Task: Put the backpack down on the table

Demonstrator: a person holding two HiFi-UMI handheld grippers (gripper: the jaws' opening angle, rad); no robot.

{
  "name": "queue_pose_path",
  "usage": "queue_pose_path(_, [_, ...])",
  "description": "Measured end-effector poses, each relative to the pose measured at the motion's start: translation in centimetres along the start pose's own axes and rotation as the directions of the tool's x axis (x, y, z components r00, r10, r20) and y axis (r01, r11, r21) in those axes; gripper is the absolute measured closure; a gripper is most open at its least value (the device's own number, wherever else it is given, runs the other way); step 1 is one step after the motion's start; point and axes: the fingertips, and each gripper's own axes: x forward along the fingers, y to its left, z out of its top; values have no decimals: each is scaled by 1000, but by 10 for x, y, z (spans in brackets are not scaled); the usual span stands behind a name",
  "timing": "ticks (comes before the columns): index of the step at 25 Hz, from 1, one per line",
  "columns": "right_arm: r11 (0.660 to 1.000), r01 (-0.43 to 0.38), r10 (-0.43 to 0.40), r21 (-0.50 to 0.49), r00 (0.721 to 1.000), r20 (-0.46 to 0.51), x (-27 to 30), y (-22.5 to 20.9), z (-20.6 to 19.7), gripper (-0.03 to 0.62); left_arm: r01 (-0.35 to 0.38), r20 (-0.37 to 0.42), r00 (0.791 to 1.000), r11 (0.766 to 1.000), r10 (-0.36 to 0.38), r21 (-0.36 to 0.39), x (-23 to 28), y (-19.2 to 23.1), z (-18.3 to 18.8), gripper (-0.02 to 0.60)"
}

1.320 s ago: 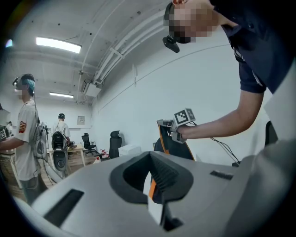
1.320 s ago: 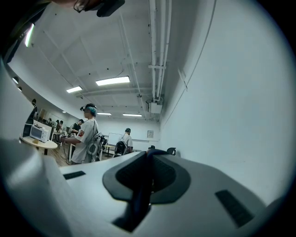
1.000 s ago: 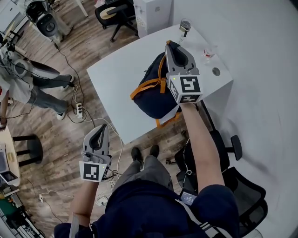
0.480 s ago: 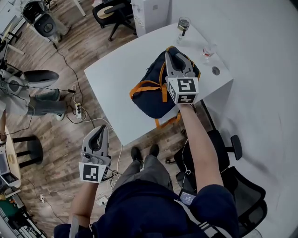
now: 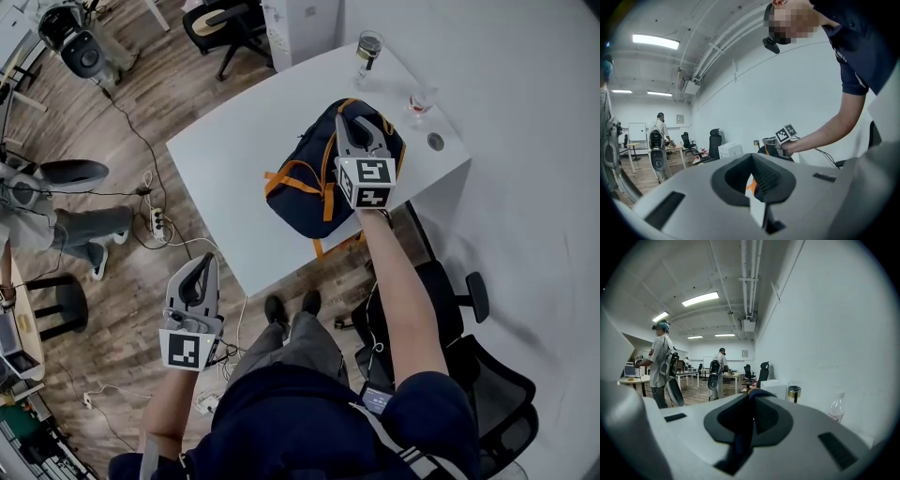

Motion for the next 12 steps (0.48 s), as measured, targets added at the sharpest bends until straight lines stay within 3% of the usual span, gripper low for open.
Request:
queue_pose_path(9, [1000, 16, -15, 21, 997, -70, 11, -10, -35, 569, 12, -1, 1000, 999, -12, 45, 2, 2, -6, 578])
queue_pose_path(12, [999, 22, -20, 28, 996, -88, 14, -13, -46, 569, 1, -10, 1000, 1000, -1, 7, 6, 2, -4, 578])
